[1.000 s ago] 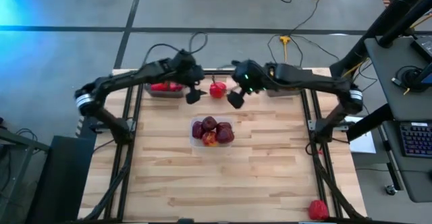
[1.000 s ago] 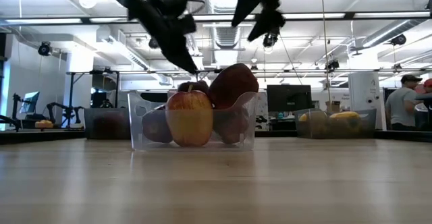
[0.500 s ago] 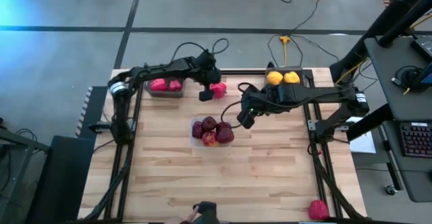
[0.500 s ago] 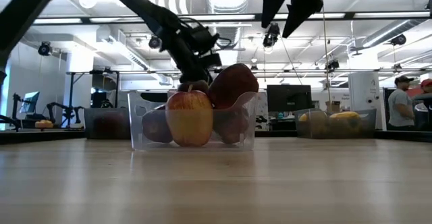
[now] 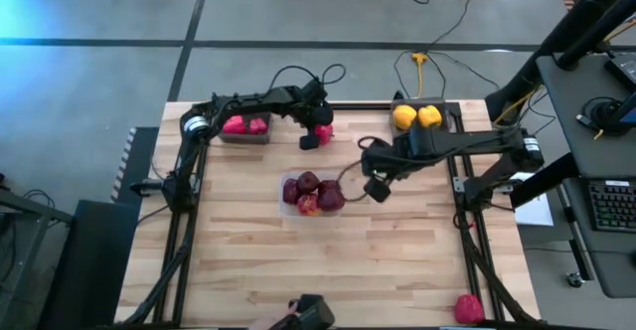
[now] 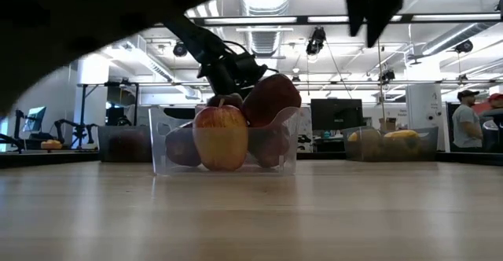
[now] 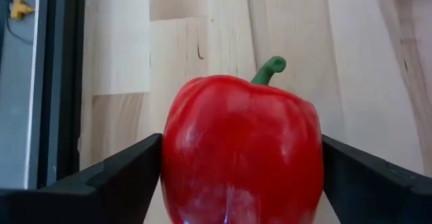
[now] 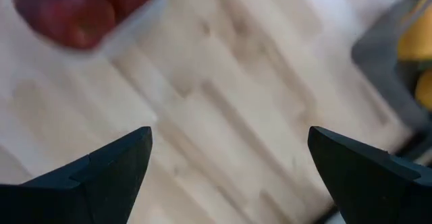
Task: Sort produce into baskets
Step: Put the red bell pepper into the left black bin
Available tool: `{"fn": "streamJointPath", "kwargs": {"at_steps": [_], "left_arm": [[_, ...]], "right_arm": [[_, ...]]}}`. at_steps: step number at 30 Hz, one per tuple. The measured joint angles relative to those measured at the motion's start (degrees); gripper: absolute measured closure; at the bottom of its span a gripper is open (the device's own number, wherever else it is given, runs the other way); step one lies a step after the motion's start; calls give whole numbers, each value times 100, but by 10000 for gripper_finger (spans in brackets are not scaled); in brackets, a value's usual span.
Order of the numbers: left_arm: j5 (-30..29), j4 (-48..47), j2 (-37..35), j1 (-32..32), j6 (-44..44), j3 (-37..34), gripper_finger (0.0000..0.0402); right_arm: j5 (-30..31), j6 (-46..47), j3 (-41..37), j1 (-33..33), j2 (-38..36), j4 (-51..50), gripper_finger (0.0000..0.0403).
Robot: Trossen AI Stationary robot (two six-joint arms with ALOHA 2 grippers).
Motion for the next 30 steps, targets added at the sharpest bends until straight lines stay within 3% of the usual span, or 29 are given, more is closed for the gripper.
{"fn": "streamJointPath", "kwargs": {"at_steps": [7, 12, 18, 22, 27, 30], "left_arm": [[-254, -197, -257, 38, -732, -69, 122], [-378, -461, -1126, 105, -979, -80, 122], [-747, -1063, -2374, 177, -1085, -395, 122], [-1360, -1440, -3233, 332, -1167, -873, 122], [-1400, -1531, -4059, 795, -1556, -1774, 121], [-1419, -1120, -4304, 1228, -1717, -2476, 120]], "right_arm": [[-149, 500, -319, 606, -12, -685, 14], [-725, 966, -828, 1020, -42, -610, 14], [-840, 1342, -1716, 1405, -44, 90, 14], [-1270, 1266, -2192, 1525, -46, 676, 14], [-1337, 1000, -2295, 1536, -50, 883, 14], [-1262, 833, -2305, 1531, -52, 901, 14]]}}
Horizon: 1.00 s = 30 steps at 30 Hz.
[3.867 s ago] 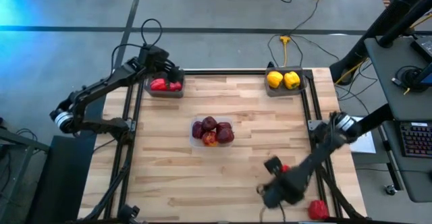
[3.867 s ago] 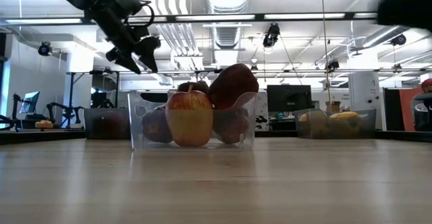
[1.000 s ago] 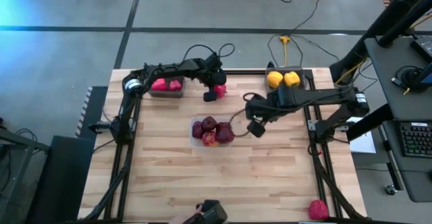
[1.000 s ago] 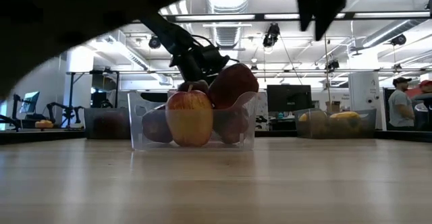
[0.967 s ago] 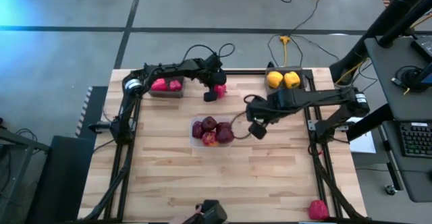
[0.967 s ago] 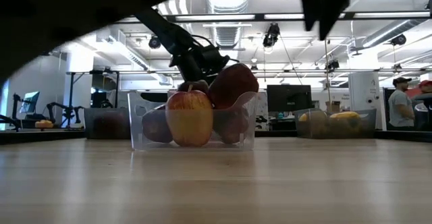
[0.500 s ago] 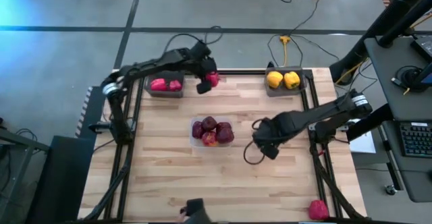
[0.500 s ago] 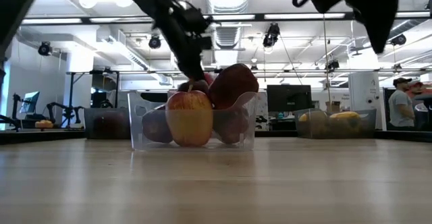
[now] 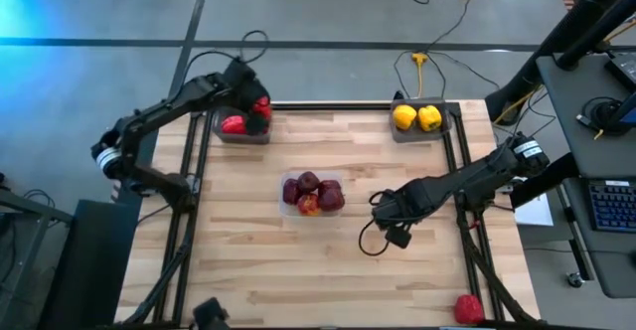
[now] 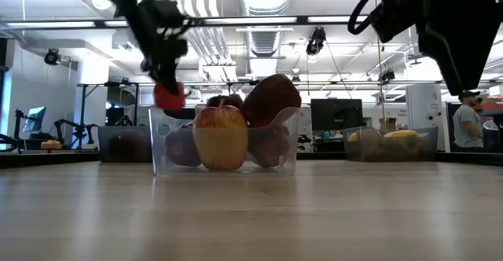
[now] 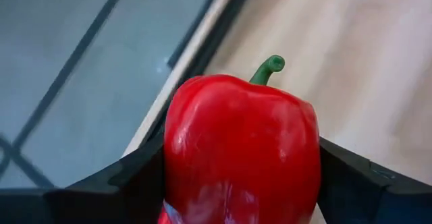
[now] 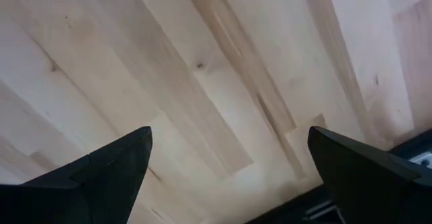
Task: Sort produce into baskets
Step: Put the red bell pepper into the left black bin
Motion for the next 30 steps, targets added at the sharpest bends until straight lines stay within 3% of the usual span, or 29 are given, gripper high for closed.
{"fn": "streamJointPath", "kwargs": {"at_steps": [3, 6, 14, 17, 22, 30], "left_arm": [[1, 836, -46, 404, -267, -572, 118], [-95, 946, 162, 627, -178, -844, 106], [-1458, 1102, 906, 639, 257, -869, 23], [-1611, 1076, 1024, 681, 279, -861, 7], [-1486, 870, 940, 681, 236, -861, 12], [-1299, 826, -112, 681, -27, -861, 14]], "right_arm": [[16, -106, -26, -2, 0, 8, 14], [-49, -62, -5, -8, 0, -2, 14], [-390, 97, 137, 24, -9, -60, 14], [-818, 119, 137, 164, -28, -52, 14], [-1444, 373, 137, 554, -41, -61, 14], [-2991, 810, 137, 1302, -42, -11, 14]]}}
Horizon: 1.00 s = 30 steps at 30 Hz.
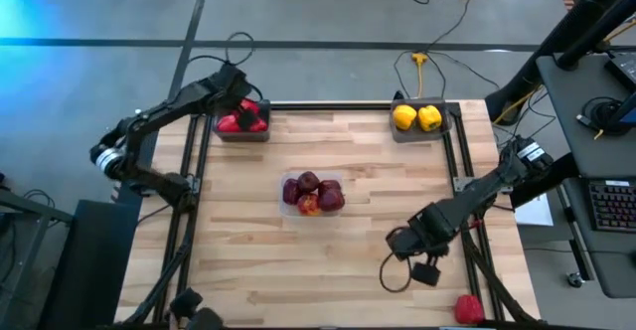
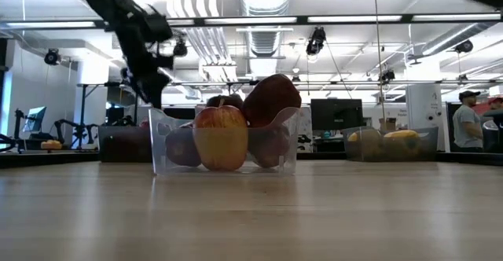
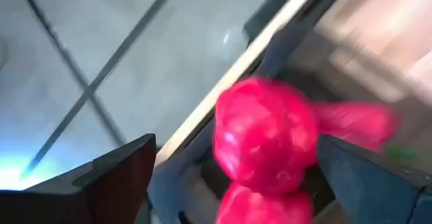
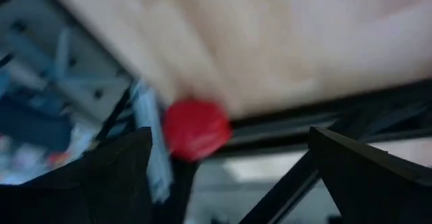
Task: Sort produce into baskets
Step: Put the red bell pepper into the left black bin
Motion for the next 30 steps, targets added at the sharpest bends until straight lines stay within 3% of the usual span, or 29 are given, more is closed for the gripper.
{"fn": "streamJointPath", "kwargs": {"at_steps": [3, 9, 12, 18, 23, 27, 30], "left_arm": [[687, 177, -428, 2, -210, -6, 14], [2800, 922, -1038, 0, -487, -245, 14], [3395, 1213, -1147, -4, -517, -330, 14], [3453, 1297, -1076, -4, -593, -356, 14], [3453, 1208, -1013, -4, -550, -356, 14], [3438, 1237, -968, -4, -423, -335, 14], [3412, 1323, -935, -4, -402, -306, 14]], "right_arm": [[-637, 465, -11, 262, 49, 306, 14], [-2060, 2079, -533, 871, 66, 1917, 14], [-2273, 2864, -892, 1088, 71, 2630, 14], [-2512, 4441, -1763, 1136, 73, 4050, 14], [-2921, 6446, -2536, 1190, 75, 5084, 14], [-2771, 7233, -2794, 1231, 84, 5632, 14], [-2295, 7860, -2929, 1284, 88, 5851, 14]]}}
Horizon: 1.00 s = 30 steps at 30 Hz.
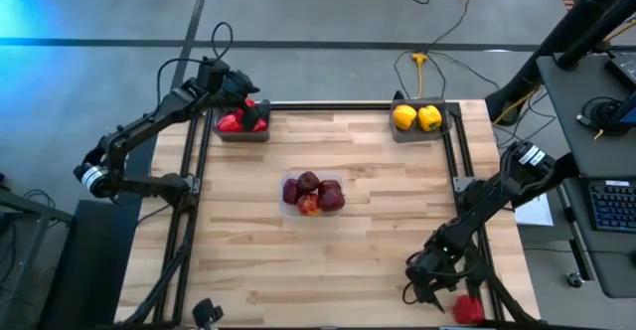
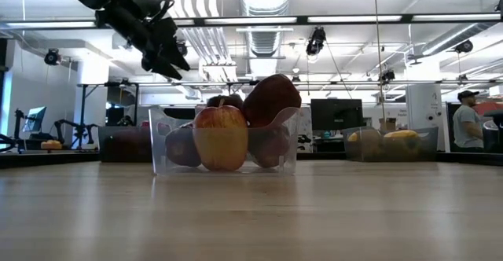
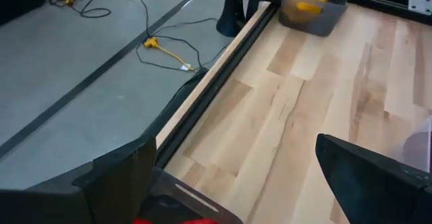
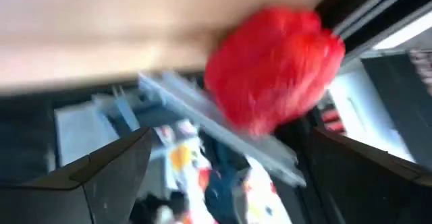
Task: Sort produce into baskets
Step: Put the red bell pepper into the left black bin
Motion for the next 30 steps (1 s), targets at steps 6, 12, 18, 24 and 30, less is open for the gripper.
{"fn": "streamJointPath", "kwargs": {"at_steps": [6, 12, 18, 24, 30], "left_arm": [[-70, 67, 140, 0, 1, 0, 14], [-109, -61, 309, 0, 0, 0, 14], [-107, -188, 395, 0, 0, -11, 14], [-107, -171, 395, 0, 0, -13, 14], [-108, 55, 395, 0, -43, -9, 14]], "right_arm": [[-33, 111, -40, 245, 82, -634, 14], [-262, -17, -22, 471, 272, -67, 24], [-486, 21, 63, 501, 511, -9, 90], [-802, -90, 317, 367, 720, -31, 158], [-525, 70, 979, 253, 638, -576, 182]]}}
